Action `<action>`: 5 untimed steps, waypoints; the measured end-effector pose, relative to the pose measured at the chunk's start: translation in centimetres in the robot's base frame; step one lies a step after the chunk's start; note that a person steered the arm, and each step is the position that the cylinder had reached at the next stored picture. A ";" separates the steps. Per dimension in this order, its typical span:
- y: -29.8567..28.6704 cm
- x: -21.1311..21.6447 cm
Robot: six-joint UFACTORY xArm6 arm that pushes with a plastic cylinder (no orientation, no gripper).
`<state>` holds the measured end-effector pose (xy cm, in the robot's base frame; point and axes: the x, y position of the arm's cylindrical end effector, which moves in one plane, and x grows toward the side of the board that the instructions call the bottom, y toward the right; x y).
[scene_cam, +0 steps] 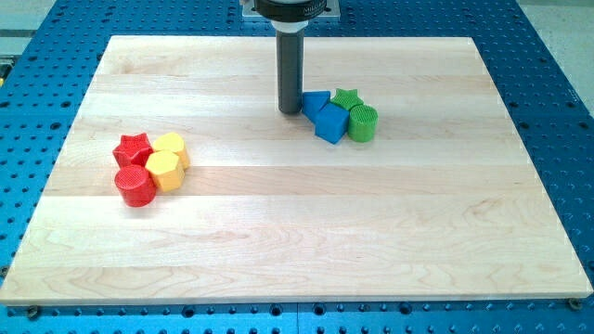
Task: Move the blue triangle to the top left of the blue cube
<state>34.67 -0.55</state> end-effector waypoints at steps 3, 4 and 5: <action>-20.6 3.8; -25.0 10.8; -20.7 13.4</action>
